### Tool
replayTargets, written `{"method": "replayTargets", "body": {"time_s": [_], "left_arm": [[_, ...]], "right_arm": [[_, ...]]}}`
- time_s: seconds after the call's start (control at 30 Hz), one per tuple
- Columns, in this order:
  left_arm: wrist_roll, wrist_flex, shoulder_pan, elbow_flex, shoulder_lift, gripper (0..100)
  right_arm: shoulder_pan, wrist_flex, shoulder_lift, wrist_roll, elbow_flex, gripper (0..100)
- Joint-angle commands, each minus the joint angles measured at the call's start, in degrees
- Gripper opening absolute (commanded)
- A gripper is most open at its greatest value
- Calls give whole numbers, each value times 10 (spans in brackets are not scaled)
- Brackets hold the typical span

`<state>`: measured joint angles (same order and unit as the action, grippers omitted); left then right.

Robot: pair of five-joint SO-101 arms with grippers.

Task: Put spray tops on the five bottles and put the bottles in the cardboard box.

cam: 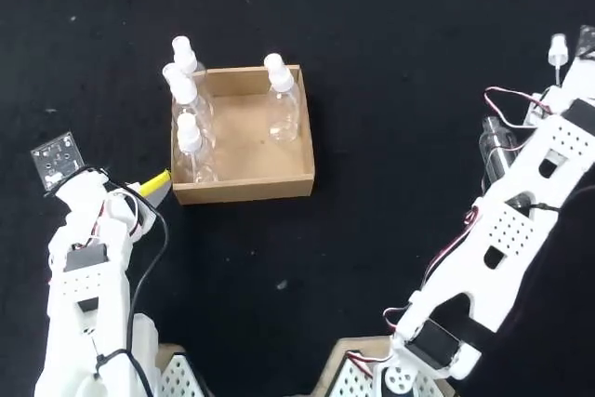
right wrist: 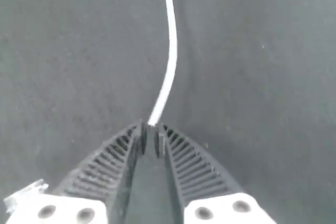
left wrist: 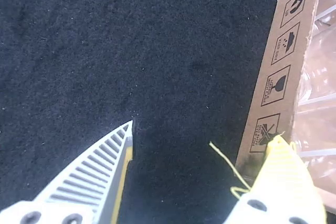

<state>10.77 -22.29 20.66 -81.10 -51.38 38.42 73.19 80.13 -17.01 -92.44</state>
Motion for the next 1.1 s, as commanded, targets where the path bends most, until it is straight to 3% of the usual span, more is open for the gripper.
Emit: {"method": "replayTargets", "body": {"time_s": [0.0, 0.2, 0.37, 0.63, 0.8, 1.07], "left_arm": [[1, 8, -5, 5, -16, 289], [1, 6, -5, 5, -16, 289], [1, 9, -9, 5, -16, 289], [1, 9, -7, 5, -16, 289], [1, 9, -6, 5, -16, 289], [1, 9, -9, 5, -16, 289]], "right_arm": [[13, 4, -10, -6, -31, 12], [10, -11, -14, -1, -33, 15], [0, -89, -8, 61, -26, 24], [-41, -256, 33, 104, 28, 238], [-49, -357, 68, 104, 54, 217], [-49, -368, 100, 100, 61, 215]]}}
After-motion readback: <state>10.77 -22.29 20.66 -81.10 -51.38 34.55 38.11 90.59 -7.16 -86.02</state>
